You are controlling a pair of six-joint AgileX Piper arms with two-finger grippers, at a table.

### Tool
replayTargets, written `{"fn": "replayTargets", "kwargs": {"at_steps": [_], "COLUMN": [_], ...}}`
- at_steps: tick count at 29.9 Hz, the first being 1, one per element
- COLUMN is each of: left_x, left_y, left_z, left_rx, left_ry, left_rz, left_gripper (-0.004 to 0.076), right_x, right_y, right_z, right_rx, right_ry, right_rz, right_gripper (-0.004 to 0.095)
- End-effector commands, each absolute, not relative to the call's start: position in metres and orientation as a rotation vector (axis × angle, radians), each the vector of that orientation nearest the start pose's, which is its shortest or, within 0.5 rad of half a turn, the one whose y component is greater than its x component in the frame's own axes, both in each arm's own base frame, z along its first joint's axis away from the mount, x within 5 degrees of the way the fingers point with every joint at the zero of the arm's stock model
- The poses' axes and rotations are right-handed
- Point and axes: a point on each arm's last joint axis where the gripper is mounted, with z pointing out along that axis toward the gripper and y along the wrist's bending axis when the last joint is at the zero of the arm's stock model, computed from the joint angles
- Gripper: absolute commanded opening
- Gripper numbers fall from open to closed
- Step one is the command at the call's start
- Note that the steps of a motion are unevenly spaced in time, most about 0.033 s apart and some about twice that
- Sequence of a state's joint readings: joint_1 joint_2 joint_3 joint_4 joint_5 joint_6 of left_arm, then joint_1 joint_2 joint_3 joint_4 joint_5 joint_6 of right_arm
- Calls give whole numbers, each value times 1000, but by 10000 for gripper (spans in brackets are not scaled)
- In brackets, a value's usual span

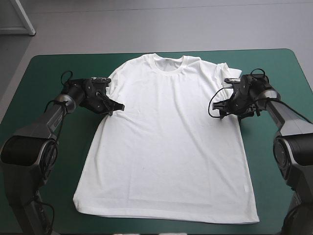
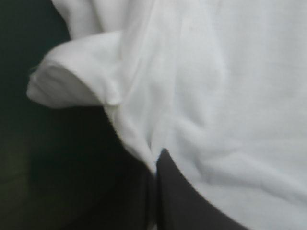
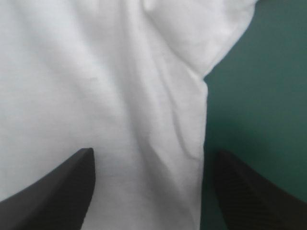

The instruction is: Fold the cloth

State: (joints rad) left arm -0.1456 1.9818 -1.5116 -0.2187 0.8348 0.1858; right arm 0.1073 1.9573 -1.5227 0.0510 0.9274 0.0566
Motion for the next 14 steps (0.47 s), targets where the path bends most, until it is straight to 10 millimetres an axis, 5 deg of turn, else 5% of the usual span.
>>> {"fn": "replayTargets", "kwargs": {"at_steps": [1, 3, 7, 14], "left_x": [410, 410, 412, 410], "left_y": [-80, -80, -79, -78], "left_z": [210, 210, 218, 298], "left_rx": [282, 282, 284, 283], "left_ry": [2790, 2790, 2762, 2546], "left_rz": [-295, -295, -286, -279], "left_gripper": [-9, -9, -9, -9], "right_x": [415, 416, 418, 406], "right_y": [49, 51, 52, 48], "right_z": [227, 226, 245, 335], "right_rx": [-17, -31, -46, -85], "right_ry": [2795, 2785, 2713, 2512], "right_rz": [157, 181, 203, 192], "right_gripper": [582, 466, 18, -2]}}
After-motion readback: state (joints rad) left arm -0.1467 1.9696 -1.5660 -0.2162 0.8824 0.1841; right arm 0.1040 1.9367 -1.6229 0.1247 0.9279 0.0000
